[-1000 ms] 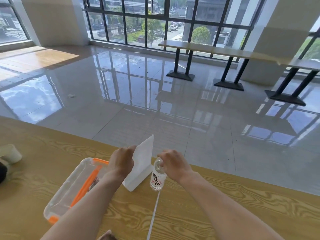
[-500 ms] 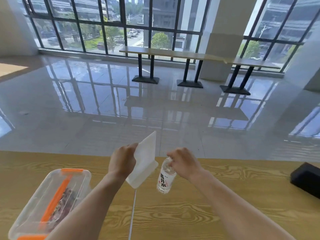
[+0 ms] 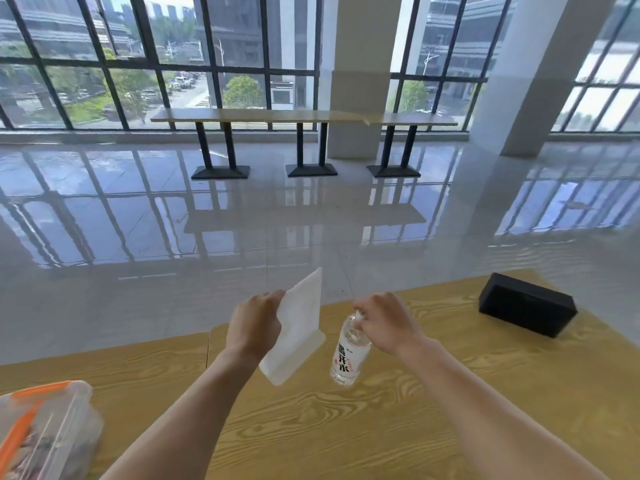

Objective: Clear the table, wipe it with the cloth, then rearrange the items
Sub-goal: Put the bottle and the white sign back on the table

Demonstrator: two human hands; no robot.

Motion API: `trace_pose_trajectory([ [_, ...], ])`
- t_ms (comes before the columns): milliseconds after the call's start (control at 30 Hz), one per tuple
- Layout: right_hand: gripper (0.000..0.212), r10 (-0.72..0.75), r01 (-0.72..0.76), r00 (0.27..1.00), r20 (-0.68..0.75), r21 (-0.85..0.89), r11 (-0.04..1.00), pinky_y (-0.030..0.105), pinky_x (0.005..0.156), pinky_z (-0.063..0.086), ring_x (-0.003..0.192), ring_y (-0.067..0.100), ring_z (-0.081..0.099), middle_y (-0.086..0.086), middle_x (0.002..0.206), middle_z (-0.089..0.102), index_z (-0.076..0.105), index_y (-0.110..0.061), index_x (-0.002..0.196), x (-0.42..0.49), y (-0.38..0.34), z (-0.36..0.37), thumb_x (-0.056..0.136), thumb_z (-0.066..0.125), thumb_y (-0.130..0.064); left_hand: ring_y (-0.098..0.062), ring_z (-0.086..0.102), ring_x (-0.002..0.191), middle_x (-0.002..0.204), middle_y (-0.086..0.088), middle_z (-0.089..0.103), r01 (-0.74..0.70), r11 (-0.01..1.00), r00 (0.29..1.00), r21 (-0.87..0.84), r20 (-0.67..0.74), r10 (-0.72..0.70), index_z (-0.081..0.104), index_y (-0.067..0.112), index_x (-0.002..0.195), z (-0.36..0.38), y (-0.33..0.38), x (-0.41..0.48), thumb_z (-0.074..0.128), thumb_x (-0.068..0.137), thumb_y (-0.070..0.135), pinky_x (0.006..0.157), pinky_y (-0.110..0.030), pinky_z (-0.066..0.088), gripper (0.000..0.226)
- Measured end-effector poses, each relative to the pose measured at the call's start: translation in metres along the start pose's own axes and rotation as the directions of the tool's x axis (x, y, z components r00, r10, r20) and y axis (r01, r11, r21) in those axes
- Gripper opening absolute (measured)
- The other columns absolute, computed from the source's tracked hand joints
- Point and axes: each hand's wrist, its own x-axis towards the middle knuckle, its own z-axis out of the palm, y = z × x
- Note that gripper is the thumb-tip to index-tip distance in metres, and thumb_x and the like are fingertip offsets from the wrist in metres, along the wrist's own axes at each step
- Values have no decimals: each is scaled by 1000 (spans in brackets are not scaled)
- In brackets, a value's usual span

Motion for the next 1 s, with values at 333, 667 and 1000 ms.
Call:
trace_pose_trajectory([
  [333, 16, 128, -128, 992, -6, 41, 991, 30, 66, 41, 93, 29, 65, 9, 99, 72, 72, -11, 98, -70, 135, -51, 82, 70, -13, -33, 61, 64, 72, 0, 68, -97, 995, 995, -22, 37, 97, 64, 20, 86, 56, 145, 9, 53, 67, -8, 48, -32, 40, 35],
  [667, 27, 216, -217, 976, -37, -14, 976, 25, 53, 35, 72, 21, 61, 2, 73, 64, 51, -15, 62, -138, 259, -94, 84, 67, -10, -29, 57, 59, 63, 3, 62, -131, 990, 989, -59, 66, 135, 65, 23, 83, 113, 275, 10, 53, 60, -7, 46, -33, 40, 40],
  [1000, 15, 219, -219, 976, -7, 16, 976, 35, 75, 58, 90, 24, 68, 7, 96, 73, 72, -9, 100, -146, 286, -71, 85, 68, -13, -27, 60, 61, 68, 5, 66, -175, 983, 983, -56, 41, 177, 70, 27, 95, 131, 310, 26, 56, 63, -7, 48, -27, 34, 48],
])
